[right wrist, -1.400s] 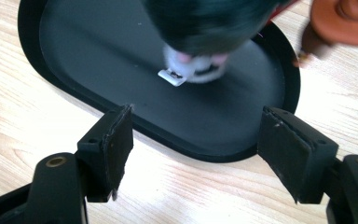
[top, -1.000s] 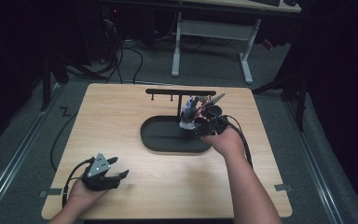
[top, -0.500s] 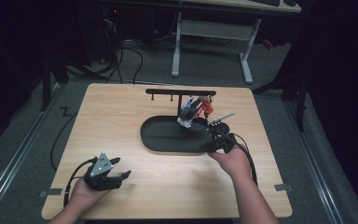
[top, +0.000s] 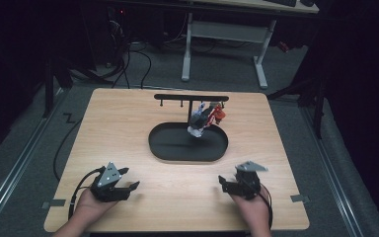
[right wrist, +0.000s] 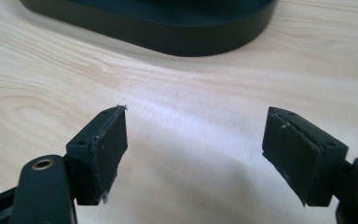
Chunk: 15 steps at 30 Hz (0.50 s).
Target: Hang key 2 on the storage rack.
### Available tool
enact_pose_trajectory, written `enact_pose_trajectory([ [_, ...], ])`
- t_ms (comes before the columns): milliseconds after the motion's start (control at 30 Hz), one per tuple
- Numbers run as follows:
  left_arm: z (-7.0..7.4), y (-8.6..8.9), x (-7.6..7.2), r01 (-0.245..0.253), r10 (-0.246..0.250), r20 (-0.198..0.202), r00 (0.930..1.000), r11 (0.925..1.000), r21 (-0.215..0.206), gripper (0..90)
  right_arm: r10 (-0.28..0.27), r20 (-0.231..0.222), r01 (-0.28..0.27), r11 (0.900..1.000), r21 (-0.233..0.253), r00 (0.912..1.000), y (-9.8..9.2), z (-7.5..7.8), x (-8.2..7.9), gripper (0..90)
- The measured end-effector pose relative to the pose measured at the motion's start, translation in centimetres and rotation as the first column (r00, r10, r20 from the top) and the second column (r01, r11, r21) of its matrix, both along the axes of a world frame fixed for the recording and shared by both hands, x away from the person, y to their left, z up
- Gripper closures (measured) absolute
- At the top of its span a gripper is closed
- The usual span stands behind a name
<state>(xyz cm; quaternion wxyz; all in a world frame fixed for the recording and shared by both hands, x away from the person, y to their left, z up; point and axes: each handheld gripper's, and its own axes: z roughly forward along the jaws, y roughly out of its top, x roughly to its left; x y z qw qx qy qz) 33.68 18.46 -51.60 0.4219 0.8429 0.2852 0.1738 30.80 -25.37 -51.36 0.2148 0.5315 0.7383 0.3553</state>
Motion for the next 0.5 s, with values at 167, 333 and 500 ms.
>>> enact_pose_trajectory([
  [167, -0.1, -0.4, 0.1, 0.008, -0.008, -0.007, 0.9999, 0.9999, 0.007, 34.7, 0.021, 0.08, -0.022, 1.0, 0.022, 0.9966, -0.8, -0.3, -2.1, 19.6],
  [333, -0.1, -0.2, -0.4, 0.005, -0.005, 0.0, 1.0, 0.9997, 0.023, 34.5, 0.014, 0.072, -0.017, 0.999, 0.046, 0.9973, -0.6, -0.6, -1.6, 19.4],
  [500, 0.1, 1.3, -0.7, -0.017, 0.017, 0.0, 0.9999, 0.9998, 0.012, 34.1, 0.02, 0.062, -0.023, 0.999, 0.049, 0.9978, 0.1, -0.6, -0.7, 18.1],
])
